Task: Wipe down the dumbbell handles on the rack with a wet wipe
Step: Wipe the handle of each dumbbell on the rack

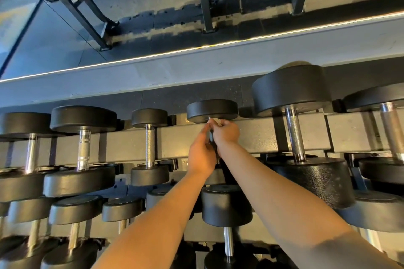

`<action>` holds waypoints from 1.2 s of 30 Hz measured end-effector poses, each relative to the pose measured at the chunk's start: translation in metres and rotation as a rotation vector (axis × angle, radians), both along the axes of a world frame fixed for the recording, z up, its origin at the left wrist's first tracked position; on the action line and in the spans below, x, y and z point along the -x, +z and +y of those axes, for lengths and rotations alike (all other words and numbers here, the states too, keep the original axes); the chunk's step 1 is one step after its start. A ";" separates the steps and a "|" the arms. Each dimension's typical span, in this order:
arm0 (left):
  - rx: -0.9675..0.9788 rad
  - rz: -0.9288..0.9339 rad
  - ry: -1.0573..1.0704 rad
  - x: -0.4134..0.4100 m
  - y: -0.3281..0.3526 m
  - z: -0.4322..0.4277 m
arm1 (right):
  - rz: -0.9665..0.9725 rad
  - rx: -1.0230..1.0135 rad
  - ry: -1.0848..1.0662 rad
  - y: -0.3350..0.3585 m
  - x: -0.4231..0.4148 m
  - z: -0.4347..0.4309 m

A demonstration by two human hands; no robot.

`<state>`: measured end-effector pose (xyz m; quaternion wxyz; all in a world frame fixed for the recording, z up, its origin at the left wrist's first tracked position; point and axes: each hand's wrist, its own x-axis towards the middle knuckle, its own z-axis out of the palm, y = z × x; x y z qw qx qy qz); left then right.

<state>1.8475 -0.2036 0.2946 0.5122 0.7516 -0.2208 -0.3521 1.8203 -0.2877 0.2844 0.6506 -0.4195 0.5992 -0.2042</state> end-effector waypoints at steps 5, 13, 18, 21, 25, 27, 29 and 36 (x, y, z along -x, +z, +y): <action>-0.034 -0.234 0.134 -0.001 0.002 0.004 | 0.060 0.088 0.158 -0.002 0.011 -0.004; -0.210 -0.407 -0.008 0.002 -0.004 0.003 | 0.187 0.162 0.267 -0.008 0.029 0.009; -0.235 -0.292 0.001 0.003 -0.002 0.005 | 0.138 0.141 0.170 0.004 0.005 0.004; -0.195 -0.181 0.001 0.000 -0.007 0.006 | 0.231 0.180 0.314 0.001 -0.003 0.005; -0.242 -0.214 -0.047 -0.002 -0.024 0.008 | 0.192 0.177 0.359 -0.003 0.010 0.007; -0.244 -0.256 -0.058 -0.001 -0.020 0.008 | 0.199 0.191 0.403 -0.003 0.019 0.009; -0.225 -0.271 -0.065 0.000 -0.014 0.007 | 0.234 0.190 0.452 -0.003 0.028 0.009; -0.214 -0.286 -0.064 -0.001 -0.012 0.008 | 0.357 0.269 0.505 0.001 0.031 -0.003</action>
